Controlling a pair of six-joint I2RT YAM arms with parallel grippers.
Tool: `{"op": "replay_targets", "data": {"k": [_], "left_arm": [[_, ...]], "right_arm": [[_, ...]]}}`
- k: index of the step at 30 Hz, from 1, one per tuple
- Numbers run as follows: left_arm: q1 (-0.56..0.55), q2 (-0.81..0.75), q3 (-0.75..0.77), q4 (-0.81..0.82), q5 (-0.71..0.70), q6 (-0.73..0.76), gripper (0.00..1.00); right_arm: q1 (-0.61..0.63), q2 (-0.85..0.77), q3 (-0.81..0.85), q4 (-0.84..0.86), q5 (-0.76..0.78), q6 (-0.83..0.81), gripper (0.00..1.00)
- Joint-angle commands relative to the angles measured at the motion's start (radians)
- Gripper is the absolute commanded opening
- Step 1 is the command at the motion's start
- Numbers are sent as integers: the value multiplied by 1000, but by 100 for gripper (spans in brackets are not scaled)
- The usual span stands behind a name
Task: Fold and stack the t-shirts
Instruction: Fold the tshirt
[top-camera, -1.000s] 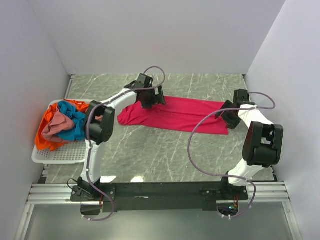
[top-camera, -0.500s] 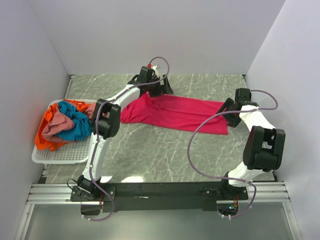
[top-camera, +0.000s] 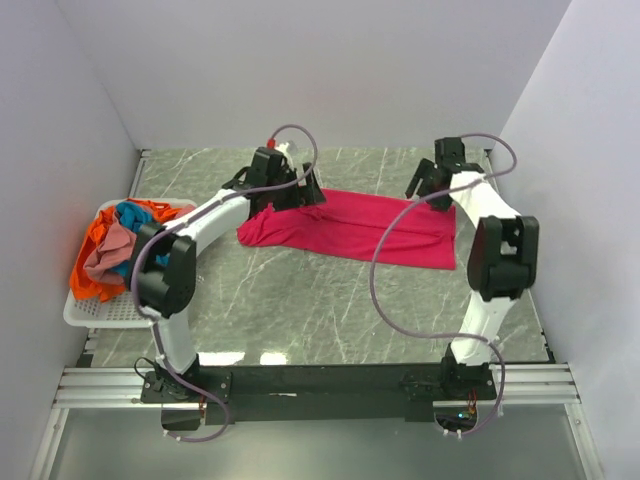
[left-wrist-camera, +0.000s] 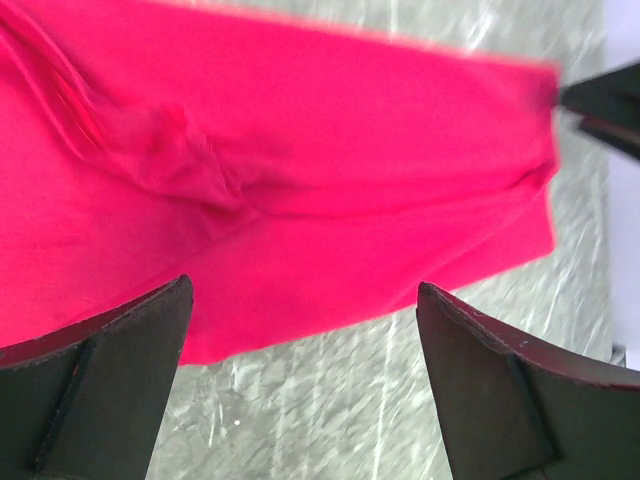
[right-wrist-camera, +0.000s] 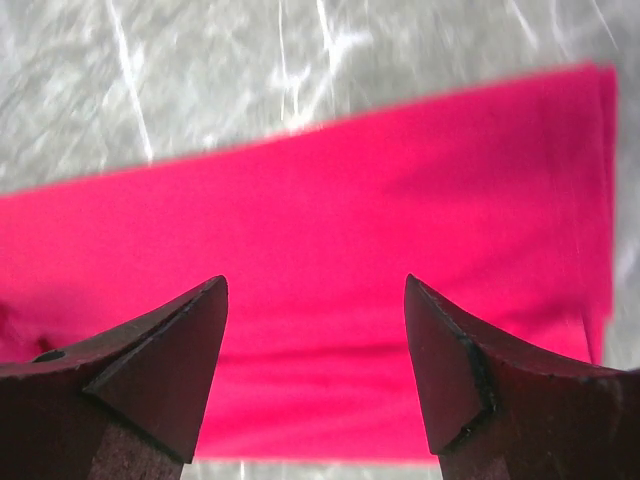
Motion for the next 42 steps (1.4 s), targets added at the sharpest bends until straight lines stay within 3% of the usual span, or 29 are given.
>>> {"op": "replay_targets", "data": {"k": [1,8,14,21,23,26,28,32,36,42], "left_arm": [[26,-10,-23,-17,-113,-43,99],[102,144,58,-80,-70,-42,99],[105,283,175,-123,-95,-36,100],[111,588,587,-211,-46,-10,99],[108,668,786,-258,-17,-11,99],[100,803,952,-220,69,-62,99],[88,827,942,-130,118,-124,100],[50,845,972,-39,59,-162,99],[33,880,1000,-2,54,-180,99],[39,871,960,10,-27,-180,99]], "right_arm": [[-15,125,127,-57,9,-12,78],[-17,228,207,-160,-23,-42,77],[2,107,-61,-86,-72,1,77],[143,-120,-484,38,-190,90,77],[247,-201,-597,73,-222,133,77],[454,-281,-711,125,-308,213,77],[557,-295,-742,202,-443,263,77],[814,-266,-686,219,-509,252,76],[891,-260,-627,222,-573,189,76],[913,-338,-583,161,-518,126,76]]}}
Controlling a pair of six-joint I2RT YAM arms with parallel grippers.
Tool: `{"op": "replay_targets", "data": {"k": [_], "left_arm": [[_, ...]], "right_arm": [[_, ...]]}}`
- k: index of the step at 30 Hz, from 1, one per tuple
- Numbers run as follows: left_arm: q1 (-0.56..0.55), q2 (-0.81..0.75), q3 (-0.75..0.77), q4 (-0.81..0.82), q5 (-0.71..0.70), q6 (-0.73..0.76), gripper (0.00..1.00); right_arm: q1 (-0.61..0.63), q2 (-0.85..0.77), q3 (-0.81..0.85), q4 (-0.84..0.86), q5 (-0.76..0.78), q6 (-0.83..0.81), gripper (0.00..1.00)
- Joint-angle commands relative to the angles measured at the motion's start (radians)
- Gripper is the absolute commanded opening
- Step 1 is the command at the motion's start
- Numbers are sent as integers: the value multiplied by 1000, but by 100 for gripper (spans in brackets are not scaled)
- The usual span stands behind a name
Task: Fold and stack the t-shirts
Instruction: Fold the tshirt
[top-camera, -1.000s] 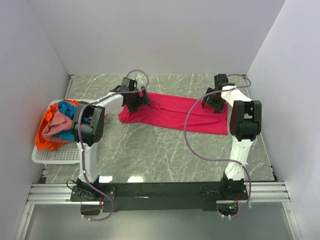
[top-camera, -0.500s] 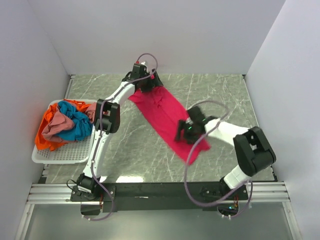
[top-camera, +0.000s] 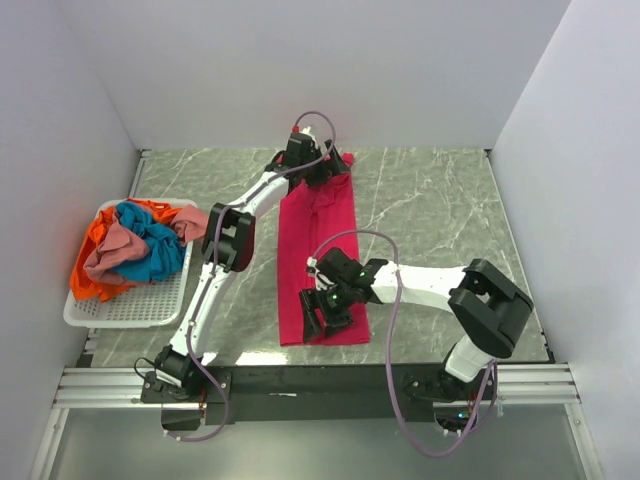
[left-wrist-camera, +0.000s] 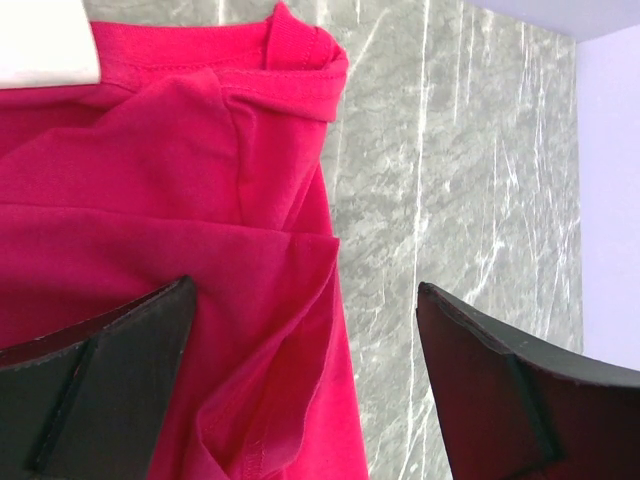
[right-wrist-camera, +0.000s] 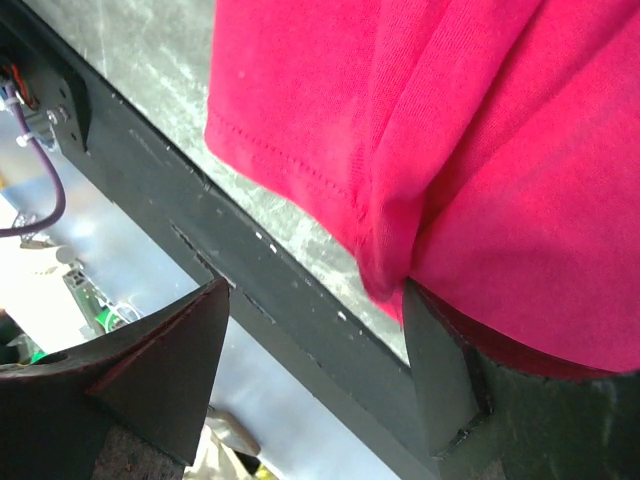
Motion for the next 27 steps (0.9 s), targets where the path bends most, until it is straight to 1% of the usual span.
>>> {"op": "replay_targets", "data": {"k": [1,5,8,9,11,13,14,15,16,17,19,20,21,22,23,24,25,26,27], "left_arm": [[18,34,-8,3,-49,-19,99],[20,3,12,41,-12,-24,99],[18,-59,21,53,0,-21,99],[17,-80,21,53,3,-16,100],[15,-160,12,52,6,-3,99],[6,-226,-12,38,-26,31,99],[1,-304,-63,26,-43,43,99],[-6,-344,-103,-2,-63,68,99],[-9,-391,-203,-10,-83,79,99],[-12,-483,-259,-19,-90,86,99],[-19,-579,-377,-45,-110,92,99],[-25,-672,-497,-54,-119,88,99],[-29,-718,-559,-69,-127,85,99],[-35,-766,-692,-69,-173,80,100],[-45,-856,-757,-73,-202,76,100],[-64,-898,-820,-82,-237,53,100],[-75,-939,-939,-105,-259,34,99],[-97,-1017,-1001,-109,-261,25,99],[-112,-1059,-1063,-114,-265,8,99]], "right_arm": [[2,-72,51,-67,9,-44,76],[0,-110,92,-141,105,-37,76],[-3,-161,123,-214,277,2,76],[-3,-173,129,-245,393,17,76],[-30,-201,134,-256,449,43,76],[-62,-254,119,-224,449,66,77],[-96,-271,91,-207,449,71,77],[-113,-305,73,-175,451,71,77],[-133,-317,44,-172,466,71,77],[-186,-339,28,-172,472,74,77],[-240,-362,-30,-159,454,71,77],[-283,-386,-51,-153,442,68,77],[-299,-399,-70,-141,434,57,77],[-306,-411,-100,-136,423,49,77],[-312,-428,-111,-136,417,43,77],[-316,-437,-122,-133,411,30,77],[-316,-440,-148,-129,397,23,77],[-316,-449,-163,-124,356,20,77],[-319,-454,-179,-110,330,22,77]]}}
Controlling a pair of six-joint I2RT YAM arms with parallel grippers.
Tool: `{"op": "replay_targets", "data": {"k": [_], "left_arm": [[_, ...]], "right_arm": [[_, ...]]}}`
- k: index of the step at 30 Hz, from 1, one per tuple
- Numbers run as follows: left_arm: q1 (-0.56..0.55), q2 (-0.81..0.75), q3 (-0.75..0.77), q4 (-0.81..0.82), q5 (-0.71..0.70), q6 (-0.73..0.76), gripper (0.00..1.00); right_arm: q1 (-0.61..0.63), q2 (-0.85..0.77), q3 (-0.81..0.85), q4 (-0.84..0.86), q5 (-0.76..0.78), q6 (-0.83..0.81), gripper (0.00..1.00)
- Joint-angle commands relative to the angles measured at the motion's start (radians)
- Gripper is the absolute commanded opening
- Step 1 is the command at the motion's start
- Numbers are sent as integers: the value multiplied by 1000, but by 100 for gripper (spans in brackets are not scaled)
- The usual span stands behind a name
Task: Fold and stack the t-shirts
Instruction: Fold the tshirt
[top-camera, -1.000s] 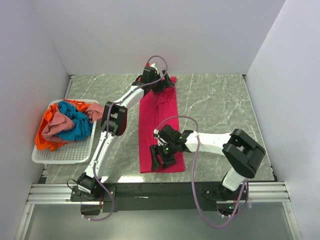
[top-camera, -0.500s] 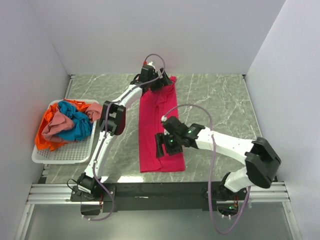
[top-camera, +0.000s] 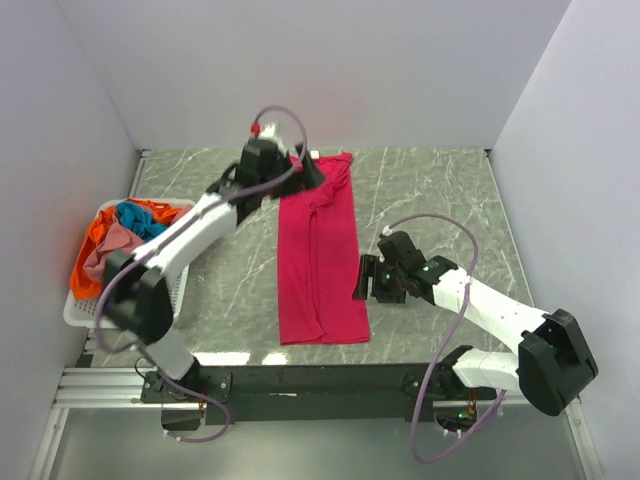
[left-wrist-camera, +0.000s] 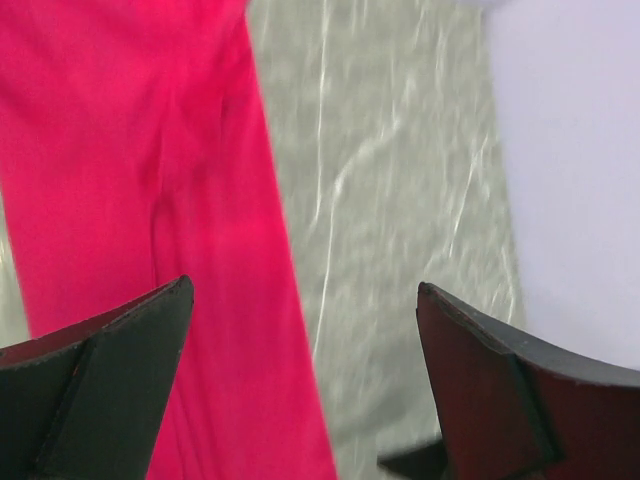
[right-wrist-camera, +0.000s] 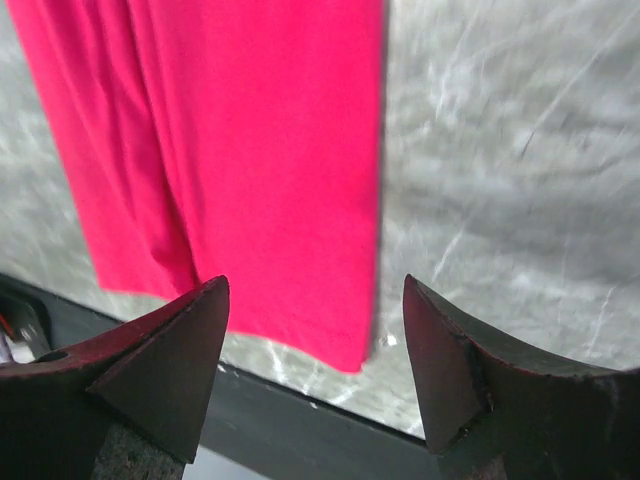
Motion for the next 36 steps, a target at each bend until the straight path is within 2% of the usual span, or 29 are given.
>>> {"op": "replay_targets", "data": {"k": [1,3,7,10,14,21,27,33,36], "left_arm": [[-59,-104,-287,-102,-84,-54,99],[-114,-220,-395,-128,-124,-110,99],[-193,-415,-693,-168,-96,-258,99],[-256,-582,-838,-182,-59,-365,99],[-319,-679,-941,-177,-33,-442,99],[-362,-650,-1021,-144,42,-456,80],[-382,-557,-1012,-174,-1,-442,67],[-385,-488,-1030,-131,4,-453,46],[-385,-466,-1020,-134,-18,-454,29]], "right_arm": [[-1,-41,-65,52,-89,-21,77],[-2,-58,-102,79,-155,-5,76],[-1,-98,-185,87,-199,18,74],[-2,-150,-240,109,-236,38,73],[-2,-172,-280,141,-270,61,71],[-1,-152,-307,189,-264,71,63],[-1,-124,-330,208,-244,71,61],[-1,-81,-345,210,-223,61,59],[1,-55,-347,222,-218,62,51]]}}
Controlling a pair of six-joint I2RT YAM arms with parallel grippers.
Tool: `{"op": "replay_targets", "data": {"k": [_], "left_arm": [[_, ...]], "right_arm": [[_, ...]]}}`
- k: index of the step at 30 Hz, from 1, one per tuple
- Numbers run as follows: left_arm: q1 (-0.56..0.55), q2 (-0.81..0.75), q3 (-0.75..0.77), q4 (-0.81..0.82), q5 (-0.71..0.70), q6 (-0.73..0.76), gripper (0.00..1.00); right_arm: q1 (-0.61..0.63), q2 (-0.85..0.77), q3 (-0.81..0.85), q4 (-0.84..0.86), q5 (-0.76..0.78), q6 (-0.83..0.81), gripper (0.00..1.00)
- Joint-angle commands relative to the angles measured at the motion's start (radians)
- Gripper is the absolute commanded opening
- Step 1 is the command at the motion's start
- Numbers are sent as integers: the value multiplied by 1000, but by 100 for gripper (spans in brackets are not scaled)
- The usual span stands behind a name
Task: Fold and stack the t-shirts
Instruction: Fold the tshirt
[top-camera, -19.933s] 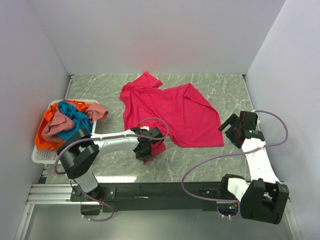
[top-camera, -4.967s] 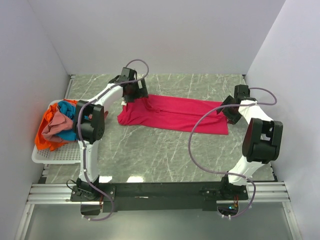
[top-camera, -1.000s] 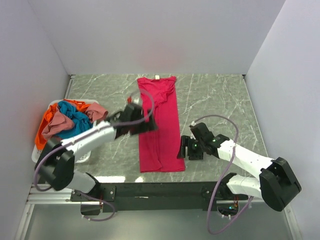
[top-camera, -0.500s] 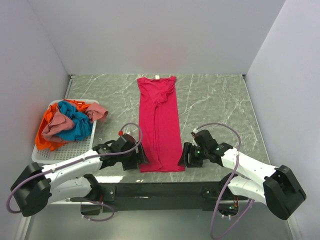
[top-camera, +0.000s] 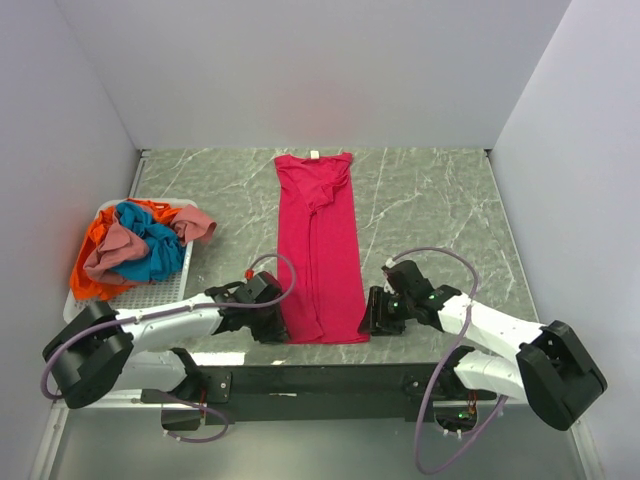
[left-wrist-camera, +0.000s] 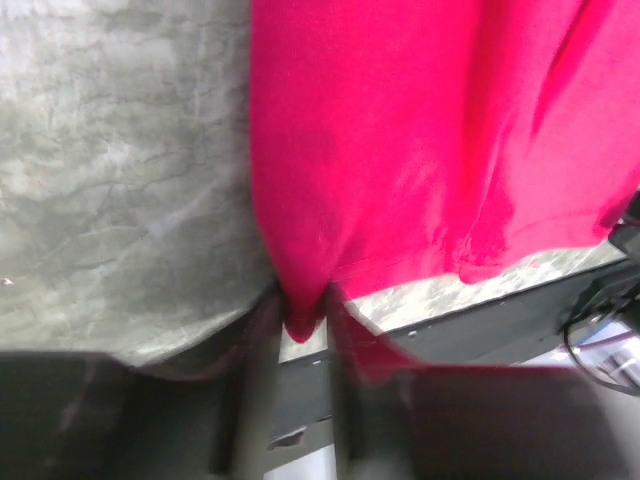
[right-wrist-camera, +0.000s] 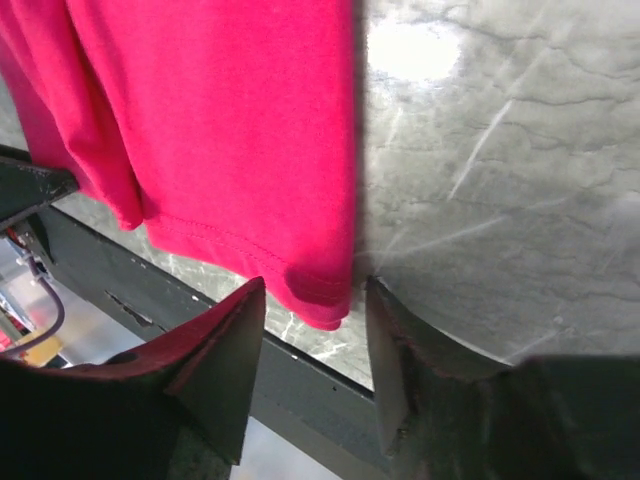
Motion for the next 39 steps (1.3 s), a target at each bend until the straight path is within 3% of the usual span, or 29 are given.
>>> {"op": "replay_targets", "data": {"k": [1,4,7,15,16,19,26,31,39], "left_arm": [[-6,40,0,-12,-43,-1,18],[-6,43,-2,-30,-54,-12,1],[-12,33,-12,-30,-39,-15,0],[-34,2,-46,-30,-39,-50,1],[-37,-1,-48,-29,-39,-53,1],[-53,-12,-45,-44,-54,-72,0],[-135,-79,-49,-139,-57,-159,0],[-139,-101,19,-119,-106,-100,0],[-83,17,259,-160,-200,20,1]], "right_arm": [[-1,46,-24,36,20,-8,49],[5,42,-27,31,24,-1,42],[18,30,-31,20,5,6,34],[119,46,-44,16,76,91,32],[143,42,-41,5,104,101,29],[175,8,-35,-32,185,144,0],[200,-180,-71,-127,204,204,0],[197,-294,-53,-124,231,203,0],[171,-146,200,-118,490,66,0]]}}
